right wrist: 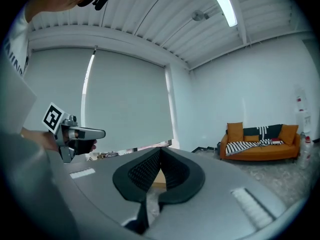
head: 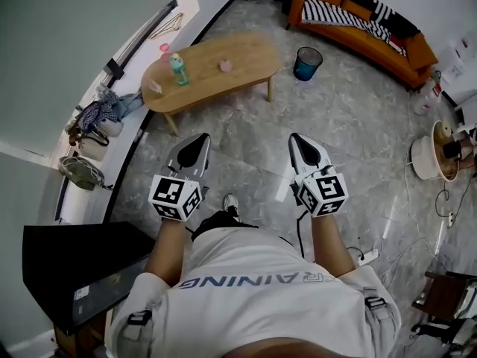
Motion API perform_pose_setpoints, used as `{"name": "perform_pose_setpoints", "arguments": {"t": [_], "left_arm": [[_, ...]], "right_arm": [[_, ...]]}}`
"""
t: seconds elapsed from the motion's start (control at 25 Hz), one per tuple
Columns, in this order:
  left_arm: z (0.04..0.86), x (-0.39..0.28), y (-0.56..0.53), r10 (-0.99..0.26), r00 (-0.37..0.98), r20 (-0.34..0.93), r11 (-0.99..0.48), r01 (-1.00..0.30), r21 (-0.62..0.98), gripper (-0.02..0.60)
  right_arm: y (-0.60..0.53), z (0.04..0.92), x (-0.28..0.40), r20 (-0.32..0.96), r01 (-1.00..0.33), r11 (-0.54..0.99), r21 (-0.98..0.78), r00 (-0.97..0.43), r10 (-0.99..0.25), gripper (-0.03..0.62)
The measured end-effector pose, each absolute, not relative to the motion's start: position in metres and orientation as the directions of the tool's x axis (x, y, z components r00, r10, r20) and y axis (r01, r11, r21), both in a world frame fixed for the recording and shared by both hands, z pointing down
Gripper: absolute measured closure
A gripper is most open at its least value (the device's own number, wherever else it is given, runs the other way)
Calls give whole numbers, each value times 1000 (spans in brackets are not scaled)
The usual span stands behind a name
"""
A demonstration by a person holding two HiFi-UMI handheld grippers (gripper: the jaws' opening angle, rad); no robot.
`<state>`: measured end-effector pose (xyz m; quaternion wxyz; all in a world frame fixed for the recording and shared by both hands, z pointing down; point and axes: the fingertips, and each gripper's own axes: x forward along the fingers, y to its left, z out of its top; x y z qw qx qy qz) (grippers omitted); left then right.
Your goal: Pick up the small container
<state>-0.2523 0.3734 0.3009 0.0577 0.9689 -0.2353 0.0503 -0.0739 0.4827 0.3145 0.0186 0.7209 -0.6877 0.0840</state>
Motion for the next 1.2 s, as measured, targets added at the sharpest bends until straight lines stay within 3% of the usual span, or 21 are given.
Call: {"name": "perform_pose_setpoints", "arguments": {"t": [0.64, 1.2], "left_arm": [[319, -178, 214, -407, 896, 176, -894, -431, 126, 581], [301, -16, 129, -571, 801, 178, -801, -592, 92, 581]], "right_arm": [[321, 328, -8, 184, -993, -70, -96, 51, -982, 577], [202, 332, 183, 168, -983, 94, -157, -120, -978, 577]]}}
